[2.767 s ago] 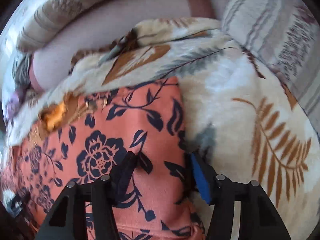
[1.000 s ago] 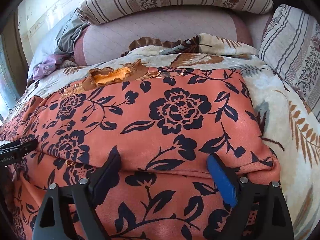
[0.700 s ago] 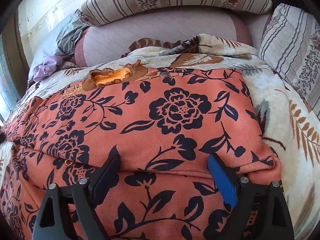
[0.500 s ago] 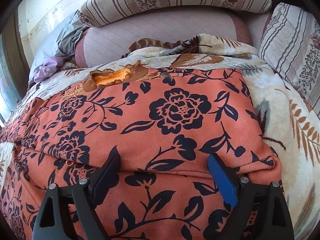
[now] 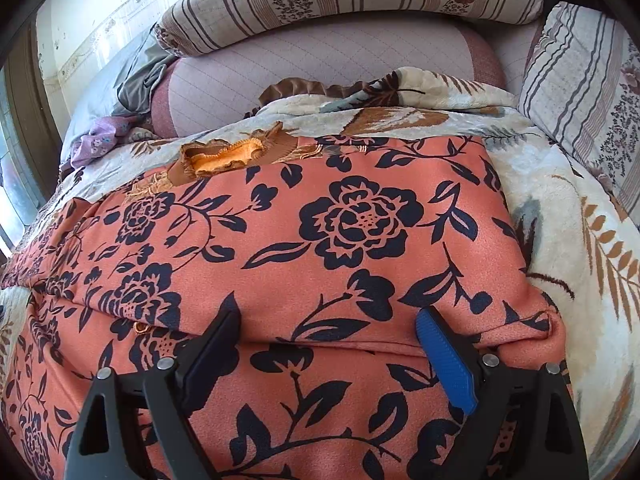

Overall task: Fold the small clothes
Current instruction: 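Grasp the sleeve nearest the left gripper with the left gripper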

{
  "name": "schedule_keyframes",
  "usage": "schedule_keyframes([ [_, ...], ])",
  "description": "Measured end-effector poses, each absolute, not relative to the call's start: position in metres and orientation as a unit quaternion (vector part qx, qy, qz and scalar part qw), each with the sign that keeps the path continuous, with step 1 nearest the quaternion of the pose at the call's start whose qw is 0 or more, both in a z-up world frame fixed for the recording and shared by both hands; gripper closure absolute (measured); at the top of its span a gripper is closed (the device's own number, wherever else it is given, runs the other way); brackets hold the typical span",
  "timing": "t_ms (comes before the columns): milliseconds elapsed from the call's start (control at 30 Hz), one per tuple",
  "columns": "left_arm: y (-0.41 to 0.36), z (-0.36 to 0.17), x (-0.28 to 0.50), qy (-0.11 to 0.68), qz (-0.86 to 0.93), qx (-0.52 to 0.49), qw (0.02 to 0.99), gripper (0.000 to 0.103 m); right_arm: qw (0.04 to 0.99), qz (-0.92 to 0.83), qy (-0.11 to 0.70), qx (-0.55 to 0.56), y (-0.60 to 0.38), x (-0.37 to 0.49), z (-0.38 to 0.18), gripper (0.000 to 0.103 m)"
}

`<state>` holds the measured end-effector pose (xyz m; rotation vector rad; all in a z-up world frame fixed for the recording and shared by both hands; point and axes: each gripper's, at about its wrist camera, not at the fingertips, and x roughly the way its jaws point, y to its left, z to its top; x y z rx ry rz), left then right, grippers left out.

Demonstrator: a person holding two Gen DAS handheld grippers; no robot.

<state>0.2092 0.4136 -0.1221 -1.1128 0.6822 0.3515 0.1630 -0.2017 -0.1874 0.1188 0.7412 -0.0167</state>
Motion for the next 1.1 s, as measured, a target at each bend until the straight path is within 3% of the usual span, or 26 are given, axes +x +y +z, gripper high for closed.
schedule_keyframes([
  [267, 0.455, -0.130, 0.220, 0.283, 0.150, -0.570, 0.757, 0.000, 0.930, -0.007, 0.362, 0.057, -0.201, 0.164, -0.189, 0.009],
  [533, 0.467, -0.132, 0.234, 0.296, 0.150, -0.561, 0.759, 0.009, 0.930, -0.007, 0.362, 0.057, -0.201, 0.164, -0.189, 0.009],
  [567, 0.468, -0.131, 0.234, 0.300, 0.155, -0.555, 0.760, 0.014, 0.930, -0.007, 0.362, 0.057, -0.201, 0.164, -0.189, 0.009],
  [600, 0.468, -0.131, 0.235, 0.308, 0.163, -0.544, 0.763, 0.036, 0.930, -0.007, 0.362, 0.057, -0.201, 0.164, -0.189, 0.009],
  [633, 0.470, -0.132, 0.236, 0.325, 0.176, -0.525, 0.767, 0.080, 0.930, -0.007, 0.362, 0.057, -0.201, 0.164, -0.189, 0.009],
  [667, 0.472, -0.136, 0.239, 0.349, 0.194, -0.506, 0.765, 0.100, 0.930, -0.007, 0.362, 0.057, -0.201, 0.164, -0.188, 0.009],
  [867, 0.457, -0.116, 0.240, 0.356, 0.205, -0.434, 0.802, 0.098, 0.930, -0.007, 0.362, 0.057, -0.201, 0.164, -0.188, 0.009],
  [1100, 0.299, 0.016, 0.252, 0.284, 0.101, -0.160, 0.940, 0.099, 0.931, -0.006, 0.361, 0.059, -0.202, 0.163, -0.188, 0.009],
])
